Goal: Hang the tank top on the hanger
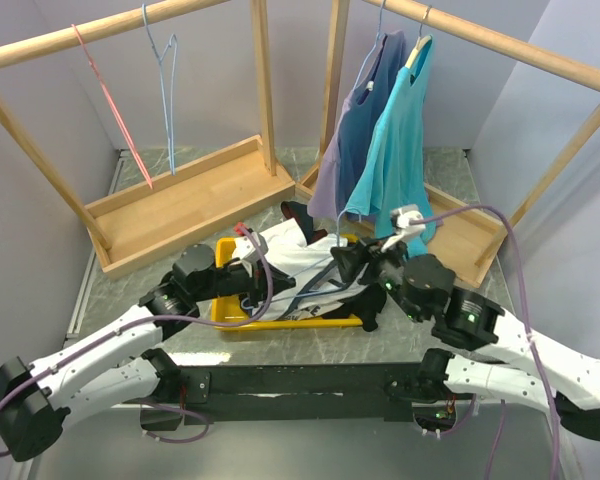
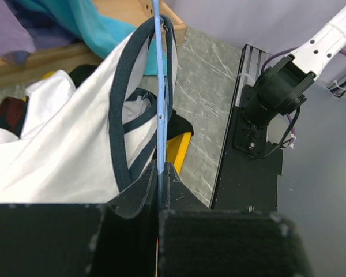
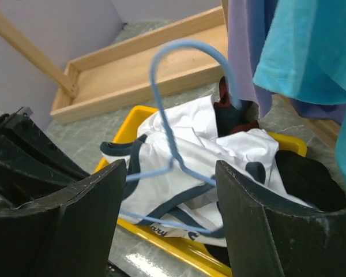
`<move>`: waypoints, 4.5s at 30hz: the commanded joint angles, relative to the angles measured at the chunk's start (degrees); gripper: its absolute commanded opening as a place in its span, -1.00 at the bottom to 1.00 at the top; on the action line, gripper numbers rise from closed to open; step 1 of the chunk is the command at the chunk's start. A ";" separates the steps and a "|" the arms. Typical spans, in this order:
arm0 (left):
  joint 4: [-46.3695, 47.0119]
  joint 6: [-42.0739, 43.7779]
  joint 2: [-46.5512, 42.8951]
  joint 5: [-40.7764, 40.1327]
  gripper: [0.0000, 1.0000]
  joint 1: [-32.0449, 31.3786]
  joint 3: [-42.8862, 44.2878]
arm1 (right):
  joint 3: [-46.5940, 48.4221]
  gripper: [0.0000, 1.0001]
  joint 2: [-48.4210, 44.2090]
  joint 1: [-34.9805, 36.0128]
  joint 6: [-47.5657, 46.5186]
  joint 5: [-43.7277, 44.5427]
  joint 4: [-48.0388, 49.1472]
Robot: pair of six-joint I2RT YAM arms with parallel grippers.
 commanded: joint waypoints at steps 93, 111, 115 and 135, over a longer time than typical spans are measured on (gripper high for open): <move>-11.80 -39.03 -11.37 0.56 -0.98 20.21 -4.10 | 14.37 -1.00 29.84 -1.99 7.76 44.37 -12.18; 8.83 -56.87 -7.60 2.68 -0.96 21.45 2.92 | 26.40 -1.00 33.45 -1.03 3.81 42.97 -7.70; 10.52 -59.07 -6.19 -1.71 -0.96 21.36 7.58 | 30.97 -1.00 36.07 0.55 2.83 43.49 -7.43; -13.69 -40.11 -6.36 2.31 0.03 21.01 23.84 | 42.85 -1.00 41.01 7.41 -0.25 45.16 -7.52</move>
